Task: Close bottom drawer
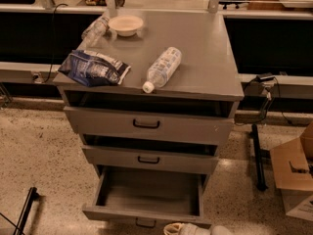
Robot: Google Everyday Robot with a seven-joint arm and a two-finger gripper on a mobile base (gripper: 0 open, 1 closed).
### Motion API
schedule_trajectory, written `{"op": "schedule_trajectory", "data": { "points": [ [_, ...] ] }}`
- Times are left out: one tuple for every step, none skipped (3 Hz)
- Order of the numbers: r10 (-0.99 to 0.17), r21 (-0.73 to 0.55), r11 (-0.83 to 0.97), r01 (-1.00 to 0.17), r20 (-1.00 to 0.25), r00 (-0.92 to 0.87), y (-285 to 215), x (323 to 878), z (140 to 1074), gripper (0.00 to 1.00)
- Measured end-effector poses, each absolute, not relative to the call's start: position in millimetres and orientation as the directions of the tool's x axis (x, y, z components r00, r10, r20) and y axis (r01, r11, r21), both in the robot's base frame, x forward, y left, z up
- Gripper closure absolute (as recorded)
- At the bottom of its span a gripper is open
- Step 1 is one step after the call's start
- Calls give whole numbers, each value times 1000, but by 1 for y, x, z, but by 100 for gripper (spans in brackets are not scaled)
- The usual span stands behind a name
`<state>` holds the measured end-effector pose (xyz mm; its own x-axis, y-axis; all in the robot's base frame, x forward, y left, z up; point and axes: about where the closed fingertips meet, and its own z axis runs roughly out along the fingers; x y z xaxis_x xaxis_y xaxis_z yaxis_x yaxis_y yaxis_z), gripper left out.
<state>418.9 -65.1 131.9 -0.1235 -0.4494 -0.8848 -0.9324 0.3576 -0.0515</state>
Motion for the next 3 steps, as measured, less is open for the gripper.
{"op": "schedule_trajectory", "data": {
  "points": [
    [-449, -52, 358, -932, -885, -123, -65, 419, 132, 100],
    [-475, -82, 356, -931, -874, -105, -61, 423, 131, 100],
    [-487, -131, 359, -924, -871, -66, -57, 440, 132, 100]
  ]
}}
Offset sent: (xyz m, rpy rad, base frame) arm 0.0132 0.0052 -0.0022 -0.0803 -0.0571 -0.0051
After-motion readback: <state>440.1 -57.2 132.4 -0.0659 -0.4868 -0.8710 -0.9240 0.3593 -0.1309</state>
